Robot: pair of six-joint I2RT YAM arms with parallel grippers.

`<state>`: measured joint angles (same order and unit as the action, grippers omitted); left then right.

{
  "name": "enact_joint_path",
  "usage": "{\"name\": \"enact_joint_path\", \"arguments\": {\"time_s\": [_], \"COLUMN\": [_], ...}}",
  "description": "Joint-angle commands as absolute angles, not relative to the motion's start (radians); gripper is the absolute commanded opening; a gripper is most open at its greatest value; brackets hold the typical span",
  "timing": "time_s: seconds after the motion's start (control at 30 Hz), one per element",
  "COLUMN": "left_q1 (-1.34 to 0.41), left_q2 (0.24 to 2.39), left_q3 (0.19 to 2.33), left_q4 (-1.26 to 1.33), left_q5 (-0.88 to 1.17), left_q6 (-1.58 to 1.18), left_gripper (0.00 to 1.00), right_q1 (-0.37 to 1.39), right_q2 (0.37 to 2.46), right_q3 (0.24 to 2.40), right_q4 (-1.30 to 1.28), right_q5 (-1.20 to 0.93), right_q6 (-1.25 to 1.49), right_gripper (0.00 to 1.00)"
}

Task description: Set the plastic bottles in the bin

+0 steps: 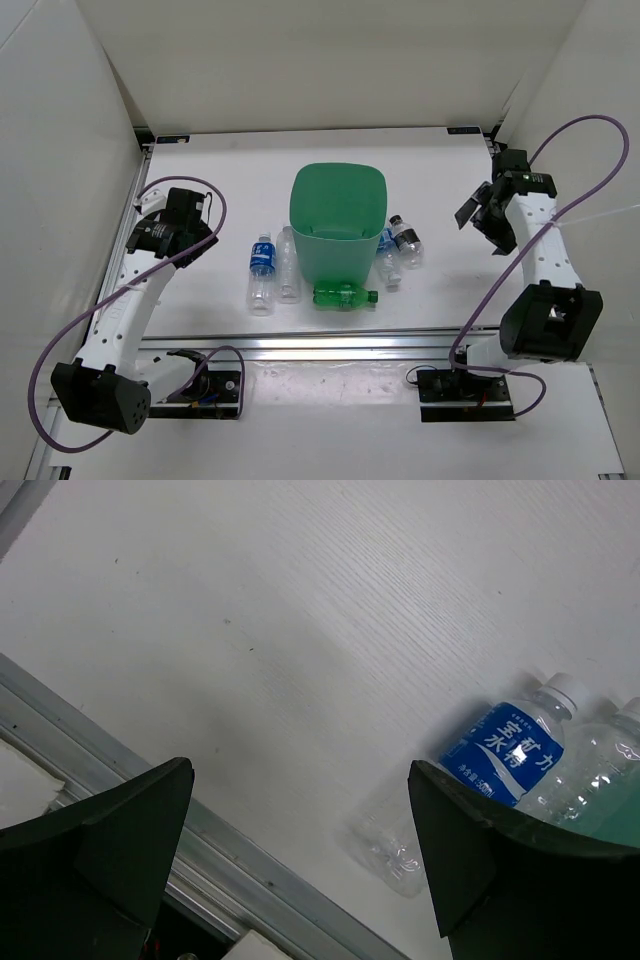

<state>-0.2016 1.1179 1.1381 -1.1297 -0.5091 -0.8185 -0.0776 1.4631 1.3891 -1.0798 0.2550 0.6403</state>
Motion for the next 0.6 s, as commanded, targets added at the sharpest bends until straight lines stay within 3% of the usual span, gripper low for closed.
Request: {"name": "enact_joint_path", "arguments": {"time_s": [0.0, 0.37, 0.57], "left_q1": [-0.207, -0.216, -0.225], "left_q2": [1.104, 1.135, 1.164], "left_q3": [1.172, 1.190, 1.190], "left_q4": [-1.117, -1.042, -1.000], "left_q5": [-0.528, -0.482, -0.482], "left_q6": [-0.799, -0.753, -0.724], "left_gripper": [1.00, 1.00, 1.00], "right_q1": [-0.095, -0.078, -0.014], "right_q2": [1.482, 1.629, 1.833], "right_q3": [1.420, 1.390, 1.506], "right_q4": [-1.045, -0.890, -0.879], "right_q5": [0.204, -0.084, -0.138], "right_q6": [0.604, 0.508, 0.466], "right_gripper": [1.00, 1.00, 1.00]}}
